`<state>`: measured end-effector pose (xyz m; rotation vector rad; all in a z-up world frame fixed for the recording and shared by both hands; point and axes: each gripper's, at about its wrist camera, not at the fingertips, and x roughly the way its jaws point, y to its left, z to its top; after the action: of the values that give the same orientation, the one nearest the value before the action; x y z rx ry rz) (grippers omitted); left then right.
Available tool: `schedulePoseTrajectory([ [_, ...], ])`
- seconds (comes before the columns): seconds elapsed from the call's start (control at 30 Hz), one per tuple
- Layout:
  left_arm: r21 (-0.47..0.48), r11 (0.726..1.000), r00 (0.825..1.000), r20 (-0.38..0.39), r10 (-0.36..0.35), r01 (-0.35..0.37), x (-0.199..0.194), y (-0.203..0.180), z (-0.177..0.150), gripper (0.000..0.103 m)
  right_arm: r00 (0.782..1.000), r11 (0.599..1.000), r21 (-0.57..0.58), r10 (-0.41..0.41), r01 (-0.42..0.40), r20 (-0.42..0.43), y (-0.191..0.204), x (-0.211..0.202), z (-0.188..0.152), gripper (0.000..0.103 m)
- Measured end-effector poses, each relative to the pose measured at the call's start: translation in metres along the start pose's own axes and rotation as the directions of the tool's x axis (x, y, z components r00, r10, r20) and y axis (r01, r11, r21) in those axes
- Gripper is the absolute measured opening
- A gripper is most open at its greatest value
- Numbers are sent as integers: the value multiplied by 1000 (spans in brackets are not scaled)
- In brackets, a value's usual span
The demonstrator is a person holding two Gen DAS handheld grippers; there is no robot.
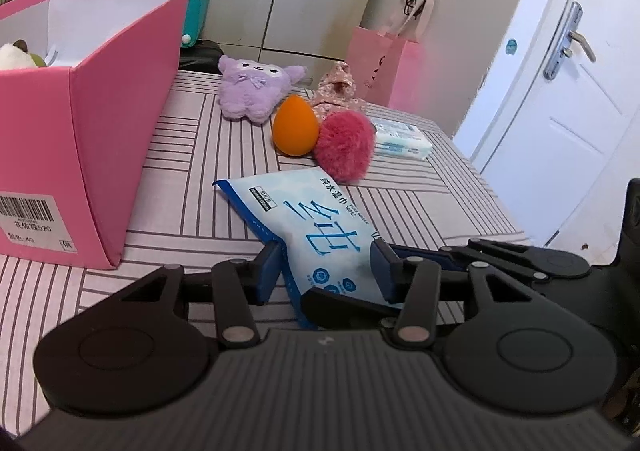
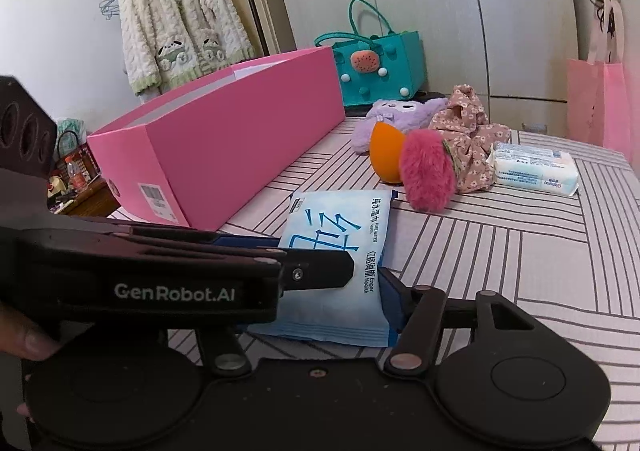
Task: Organize soft objects
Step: 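Lift and carry the wet-wipe pack with both tools over the pink box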
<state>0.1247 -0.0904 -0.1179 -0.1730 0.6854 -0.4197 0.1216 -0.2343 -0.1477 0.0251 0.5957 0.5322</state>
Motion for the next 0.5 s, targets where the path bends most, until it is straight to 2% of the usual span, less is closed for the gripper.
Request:
schedulePoseTrajectory([
  [0.33, 21, 1000, 999, -36, -22, 23, -14, -2, -1, 46, 1000, 999, 40, -13, 14, -15, 13, -9, -3, 64],
  [0.5, 13, 999, 994, -101, -36, 37, -25, 2, -2, 46, 996, 999, 32, -28, 31, -85, 29, -13, -1, 65],
])
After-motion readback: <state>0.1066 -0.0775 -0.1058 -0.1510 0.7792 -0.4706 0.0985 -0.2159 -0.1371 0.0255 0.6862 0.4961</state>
